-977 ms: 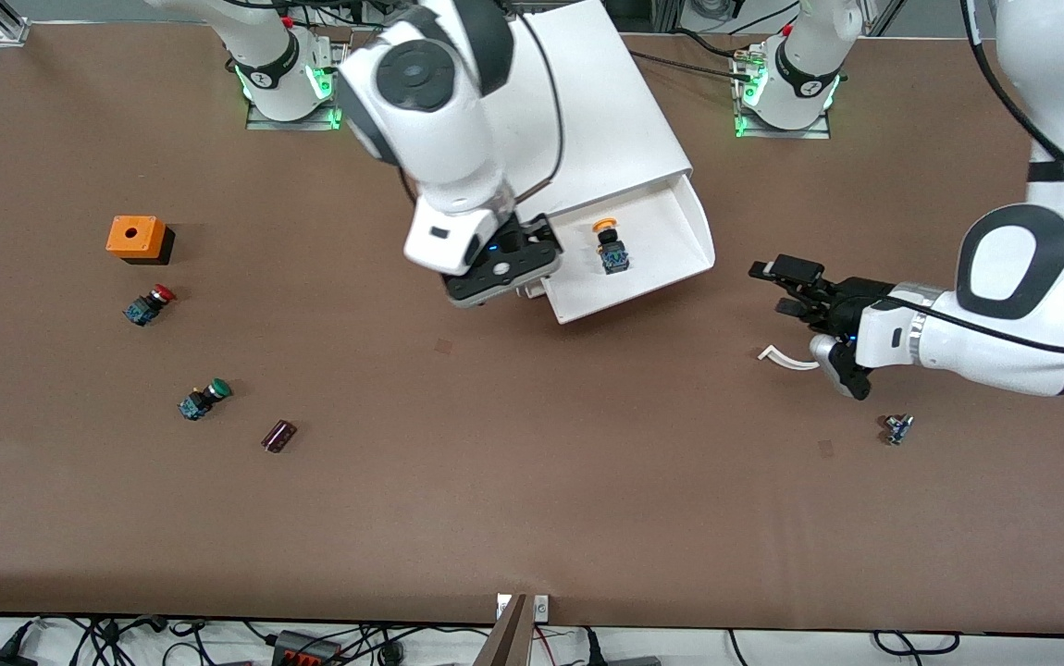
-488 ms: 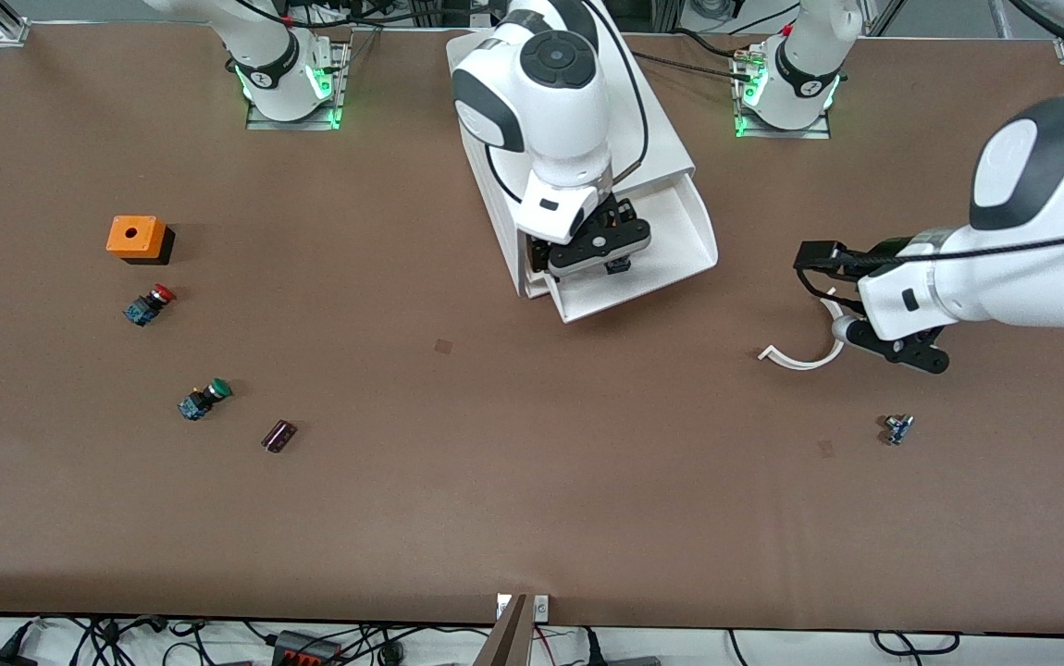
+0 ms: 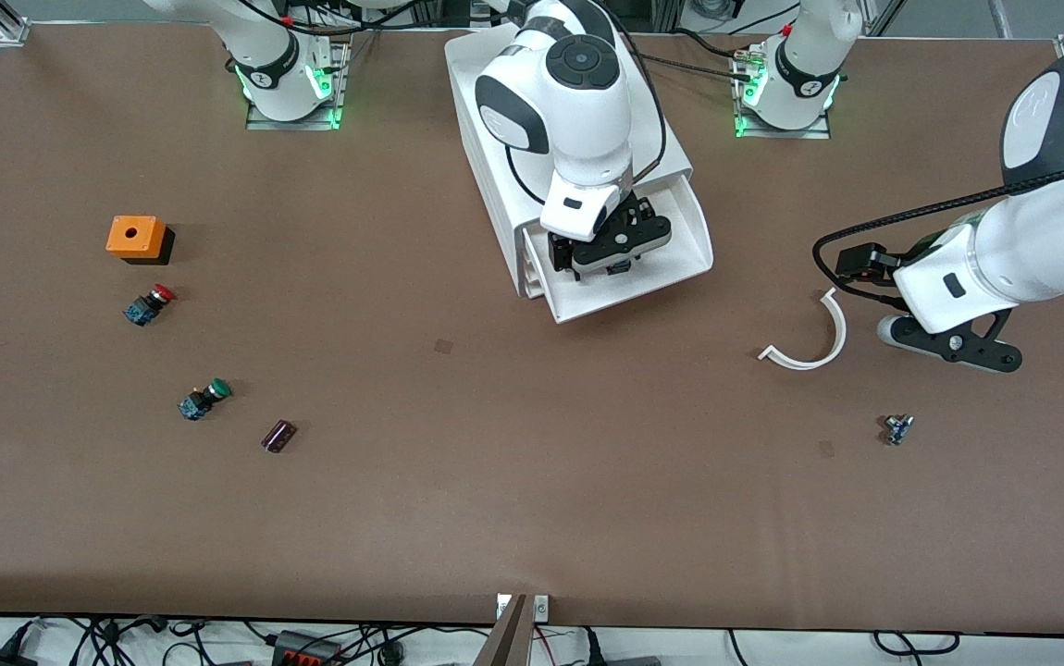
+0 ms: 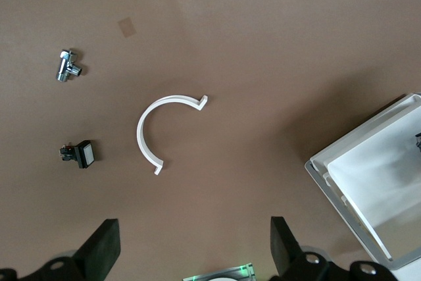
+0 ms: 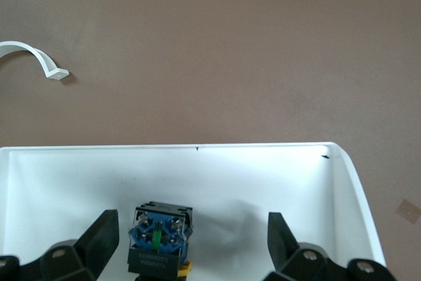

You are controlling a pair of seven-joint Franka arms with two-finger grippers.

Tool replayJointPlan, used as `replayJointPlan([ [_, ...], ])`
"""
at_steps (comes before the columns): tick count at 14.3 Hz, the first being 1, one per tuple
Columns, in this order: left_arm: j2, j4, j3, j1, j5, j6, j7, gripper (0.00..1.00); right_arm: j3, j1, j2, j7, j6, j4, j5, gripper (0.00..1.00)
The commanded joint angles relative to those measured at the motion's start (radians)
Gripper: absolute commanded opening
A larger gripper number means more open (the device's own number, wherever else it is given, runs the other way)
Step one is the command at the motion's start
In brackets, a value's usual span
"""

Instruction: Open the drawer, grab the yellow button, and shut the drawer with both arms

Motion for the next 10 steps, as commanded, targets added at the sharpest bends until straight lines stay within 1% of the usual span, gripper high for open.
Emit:
replayJointPlan([
  [1,0.019,0.032,-0.002,-0.004,0.021,-0.005,-0.051,1.00,-0.005,0.009,0.014,0.019,-0.010,0.042,-0.002,1.00],
  [8,0.019,0.029,-0.004,-0.004,0.017,-0.005,-0.063,1.00,0.000,0.020,0.030,0.031,-0.001,0.041,0.000,1.00],
  [9,0.019,0.027,-0.004,-0.004,0.017,-0.005,-0.063,1.00,0.000,0.023,0.036,0.040,0.001,0.041,0.000,0.99],
  [10,0.019,0.029,-0.004,-0.004,0.018,-0.005,-0.063,1.00,0.000,0.028,0.040,0.040,0.001,0.041,0.000,0.96],
])
